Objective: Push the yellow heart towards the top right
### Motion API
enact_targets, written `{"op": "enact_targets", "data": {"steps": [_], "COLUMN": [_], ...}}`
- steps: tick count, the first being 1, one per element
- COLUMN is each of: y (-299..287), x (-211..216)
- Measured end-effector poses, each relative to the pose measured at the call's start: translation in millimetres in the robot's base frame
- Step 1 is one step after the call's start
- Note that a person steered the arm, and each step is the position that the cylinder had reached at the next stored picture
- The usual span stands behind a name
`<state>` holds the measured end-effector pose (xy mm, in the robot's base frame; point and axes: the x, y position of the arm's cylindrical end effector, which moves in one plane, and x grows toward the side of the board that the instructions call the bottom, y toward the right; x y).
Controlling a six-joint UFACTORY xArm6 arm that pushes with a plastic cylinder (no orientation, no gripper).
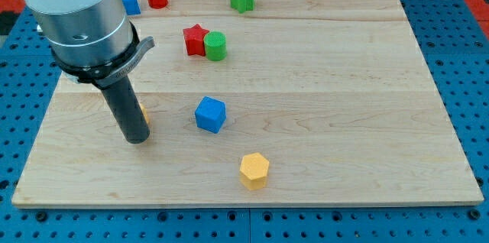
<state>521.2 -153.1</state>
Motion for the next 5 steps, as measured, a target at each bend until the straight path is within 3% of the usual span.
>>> {"op": "enact_targets", "data": {"steps": [2,3,5], "y": [-63,-67,-11], "x": [-15,-18,-24]}}
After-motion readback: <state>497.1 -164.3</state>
